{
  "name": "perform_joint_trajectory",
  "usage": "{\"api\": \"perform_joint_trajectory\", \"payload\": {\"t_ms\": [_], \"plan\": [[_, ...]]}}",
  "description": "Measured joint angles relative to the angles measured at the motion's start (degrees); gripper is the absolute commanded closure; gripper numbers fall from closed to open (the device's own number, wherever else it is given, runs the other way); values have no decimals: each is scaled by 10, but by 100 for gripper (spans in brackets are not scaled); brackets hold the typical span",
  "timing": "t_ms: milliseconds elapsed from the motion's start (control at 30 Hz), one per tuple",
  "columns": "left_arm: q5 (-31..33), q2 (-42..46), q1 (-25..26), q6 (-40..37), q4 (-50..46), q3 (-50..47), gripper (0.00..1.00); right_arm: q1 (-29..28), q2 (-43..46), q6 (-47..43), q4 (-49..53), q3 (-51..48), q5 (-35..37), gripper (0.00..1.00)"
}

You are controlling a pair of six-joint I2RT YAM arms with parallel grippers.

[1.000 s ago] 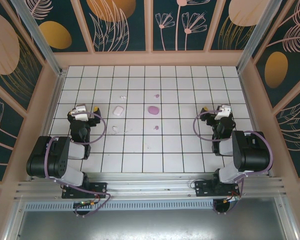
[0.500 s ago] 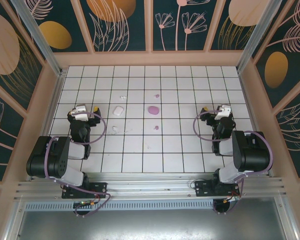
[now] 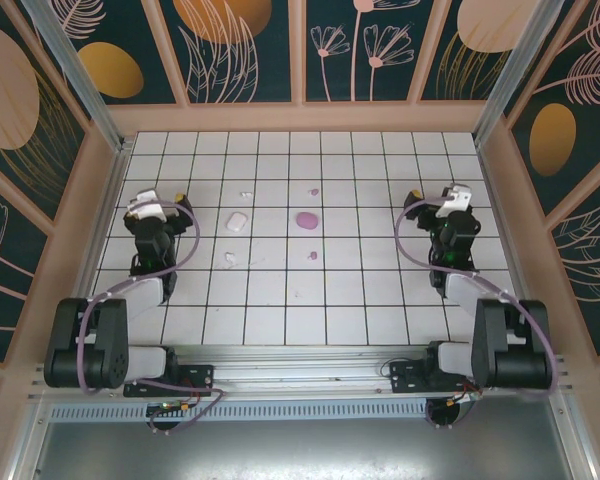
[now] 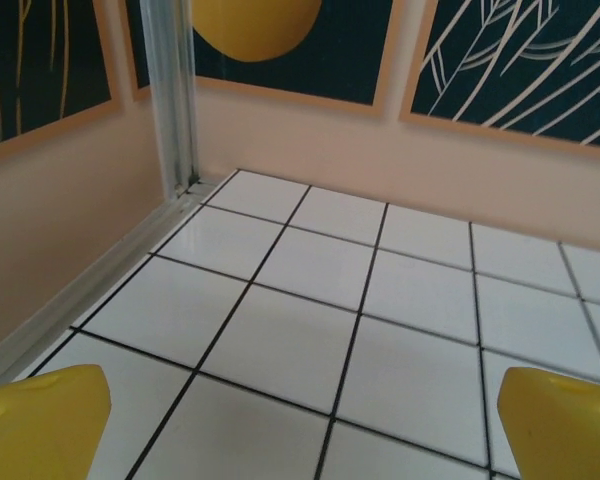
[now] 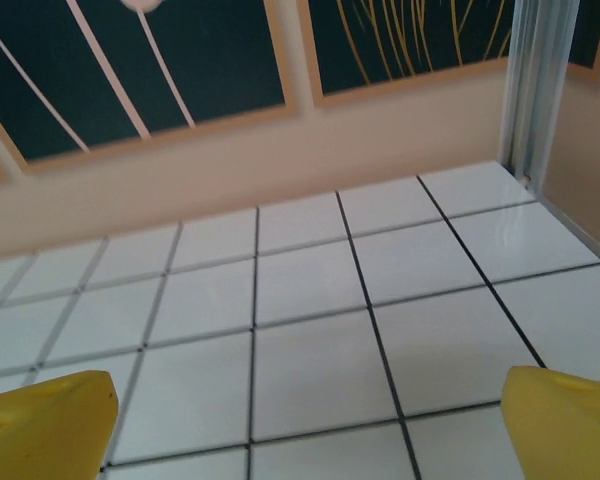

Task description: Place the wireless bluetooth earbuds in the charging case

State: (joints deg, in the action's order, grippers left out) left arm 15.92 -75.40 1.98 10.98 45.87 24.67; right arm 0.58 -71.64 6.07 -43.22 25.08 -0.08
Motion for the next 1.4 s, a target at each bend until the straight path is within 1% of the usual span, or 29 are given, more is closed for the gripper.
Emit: {"api": "perform_joint_trajectory", "payload": {"t_ms": [100, 200, 267, 400, 500, 633, 700, 767, 933, 1067, 1200, 1400], "plan": [[0, 33, 0, 48, -85, 31, 1, -30, 26, 35, 84, 43, 8, 1], [-6, 64, 0, 89, -164, 52, 1, -90, 27, 60, 161, 78, 34, 1], [-27, 79, 0, 97, -211, 72, 2, -134, 20, 72, 205, 96, 51, 1], [-85, 94, -1, 92, -298, 111, 2, -227, -26, 103, 272, 131, 76, 1], [-130, 86, -1, 75, -364, 139, 9, -284, -72, 123, 303, 149, 87, 1], [-198, 40, 0, 63, -436, 167, 20, -345, -125, 141, 334, 172, 96, 1], [-220, 14, 5, 58, -461, 168, 23, -366, -141, 146, 343, 182, 97, 1], [-231, -13, 20, 56, -486, 168, 25, -379, -151, 155, 348, 188, 97, 1], [-234, -66, 76, 46, -522, 179, 25, -382, -155, 182, 361, 189, 97, 2], [-228, -117, 85, 26, -536, 226, 26, -382, -155, 197, 372, 189, 95, 2], [-219, -171, 90, 2, -541, 279, 30, -382, -148, 210, 377, 187, 95, 2], [-215, -243, 107, -34, -572, 347, 27, -381, -134, 224, 377, 176, 93, 2]]}}
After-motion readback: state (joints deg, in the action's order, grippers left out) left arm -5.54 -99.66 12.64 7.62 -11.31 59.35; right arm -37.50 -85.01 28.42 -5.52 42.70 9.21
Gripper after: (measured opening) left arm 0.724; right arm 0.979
